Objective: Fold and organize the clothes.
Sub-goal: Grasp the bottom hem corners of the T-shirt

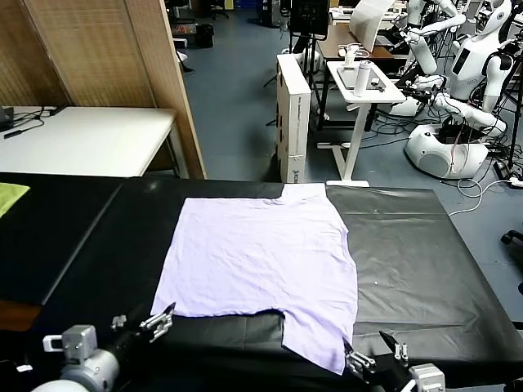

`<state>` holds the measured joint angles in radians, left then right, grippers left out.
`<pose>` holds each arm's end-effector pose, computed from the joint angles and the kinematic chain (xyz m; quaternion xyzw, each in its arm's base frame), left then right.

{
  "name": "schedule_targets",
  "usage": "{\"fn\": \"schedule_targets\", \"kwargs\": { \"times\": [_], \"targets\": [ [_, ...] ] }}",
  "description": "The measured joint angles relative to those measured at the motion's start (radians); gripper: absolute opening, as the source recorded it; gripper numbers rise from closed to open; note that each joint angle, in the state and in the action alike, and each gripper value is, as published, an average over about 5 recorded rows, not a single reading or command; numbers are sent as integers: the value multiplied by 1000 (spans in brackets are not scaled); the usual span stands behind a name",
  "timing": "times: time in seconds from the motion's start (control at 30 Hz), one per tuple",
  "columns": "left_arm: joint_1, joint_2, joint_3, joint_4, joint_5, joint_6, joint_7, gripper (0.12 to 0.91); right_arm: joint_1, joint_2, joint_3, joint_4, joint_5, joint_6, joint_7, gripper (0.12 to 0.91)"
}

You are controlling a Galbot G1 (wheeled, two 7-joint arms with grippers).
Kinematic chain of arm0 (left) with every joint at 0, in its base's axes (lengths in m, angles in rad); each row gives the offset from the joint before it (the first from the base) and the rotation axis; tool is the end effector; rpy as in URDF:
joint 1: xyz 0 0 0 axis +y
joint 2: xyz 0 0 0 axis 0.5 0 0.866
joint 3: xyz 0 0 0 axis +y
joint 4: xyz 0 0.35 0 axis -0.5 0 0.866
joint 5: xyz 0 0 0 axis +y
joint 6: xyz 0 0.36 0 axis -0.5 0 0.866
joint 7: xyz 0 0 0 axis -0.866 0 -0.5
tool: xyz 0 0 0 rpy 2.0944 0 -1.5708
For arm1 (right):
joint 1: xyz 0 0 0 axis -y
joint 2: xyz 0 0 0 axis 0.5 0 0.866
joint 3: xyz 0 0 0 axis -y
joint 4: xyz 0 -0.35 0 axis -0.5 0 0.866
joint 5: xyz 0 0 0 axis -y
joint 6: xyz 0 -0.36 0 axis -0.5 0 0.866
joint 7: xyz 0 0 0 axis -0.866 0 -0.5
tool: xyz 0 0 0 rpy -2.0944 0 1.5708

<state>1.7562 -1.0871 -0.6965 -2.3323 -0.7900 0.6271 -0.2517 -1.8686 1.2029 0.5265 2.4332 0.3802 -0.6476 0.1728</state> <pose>0.1498 0.0869 -0.2196 -0.0325 -0.9469 0.0773 0.3103 0.1074 -0.0282 -0.2200 0.0692 -0.9448 0.0096 0.3201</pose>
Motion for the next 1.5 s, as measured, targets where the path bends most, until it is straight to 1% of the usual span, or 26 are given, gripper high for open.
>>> {"fn": "schedule_targets", "kwargs": {
  "times": [0.23, 0.53, 0.87, 0.97, 1.0, 1.1, 1.17, 1.23, 1.47, 1.5],
  "targets": [
    [-6, -18, -5, 15, 16, 8, 26, 907, 7, 0, -13, -11, 11, -5, 1, 907],
    [0, -50, 1, 49, 30, -6, 29, 907, 8, 0, -33, -22, 8, -10, 2, 907],
    [-7, -58, -1, 78, 27, -16, 42, 905, 17, 10, -50, -44, -4, -10, 0, 907],
    [-11, -61, -1, 85, 27, -18, 43, 876, 17, 11, -52, -48, -7, -11, 0, 898],
    [-12, -61, -1, 87, 27, -19, 43, 852, 17, 11, -53, -49, -8, -11, 0, 889],
    [-14, -63, 0, 90, 26, -19, 43, 761, 17, 11, -52, -53, -8, -12, 0, 790],
    [-13, -64, 0, 91, 25, -19, 43, 696, 19, 11, -51, -58, -8, -12, -1, 702],
    [-13, -65, 0, 92, 24, -19, 43, 637, 22, 11, -50, -63, -8, -12, -1, 629],
    [-12, -67, 0, 93, 25, -19, 43, 450, 26, 11, -51, -74, -8, -11, -5, 271],
    [-12, -67, 0, 94, 25, -19, 43, 411, 27, 11, -51, -74, -8, -11, -6, 232]
  ]
}}
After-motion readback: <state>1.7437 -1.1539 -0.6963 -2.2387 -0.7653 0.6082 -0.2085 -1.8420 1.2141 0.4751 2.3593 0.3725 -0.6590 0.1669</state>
